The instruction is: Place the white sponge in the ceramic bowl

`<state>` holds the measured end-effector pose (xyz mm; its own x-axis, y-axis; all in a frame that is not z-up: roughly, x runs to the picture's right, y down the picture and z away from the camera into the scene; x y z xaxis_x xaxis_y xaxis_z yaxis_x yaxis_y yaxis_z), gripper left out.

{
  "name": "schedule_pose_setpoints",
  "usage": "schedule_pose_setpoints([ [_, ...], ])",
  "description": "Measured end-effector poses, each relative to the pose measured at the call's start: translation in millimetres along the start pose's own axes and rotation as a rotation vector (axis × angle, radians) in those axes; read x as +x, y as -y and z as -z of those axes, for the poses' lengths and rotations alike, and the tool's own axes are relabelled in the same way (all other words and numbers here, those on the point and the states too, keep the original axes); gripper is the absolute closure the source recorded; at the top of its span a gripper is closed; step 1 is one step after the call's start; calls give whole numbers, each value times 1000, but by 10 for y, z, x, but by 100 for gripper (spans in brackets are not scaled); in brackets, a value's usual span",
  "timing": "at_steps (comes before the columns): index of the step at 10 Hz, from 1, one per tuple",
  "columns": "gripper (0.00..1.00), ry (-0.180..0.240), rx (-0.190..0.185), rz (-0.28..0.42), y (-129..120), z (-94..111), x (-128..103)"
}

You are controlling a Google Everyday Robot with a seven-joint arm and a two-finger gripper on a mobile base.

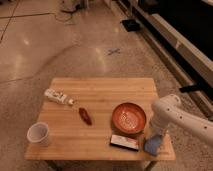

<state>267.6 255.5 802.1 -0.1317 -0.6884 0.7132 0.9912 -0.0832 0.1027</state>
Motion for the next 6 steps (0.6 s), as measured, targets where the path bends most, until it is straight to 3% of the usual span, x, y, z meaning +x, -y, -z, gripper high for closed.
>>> schedule_pose_setpoints([
  [3,98,-45,7,21,-38,225,58],
  [6,100,-126,-16,74,-107,587,232],
])
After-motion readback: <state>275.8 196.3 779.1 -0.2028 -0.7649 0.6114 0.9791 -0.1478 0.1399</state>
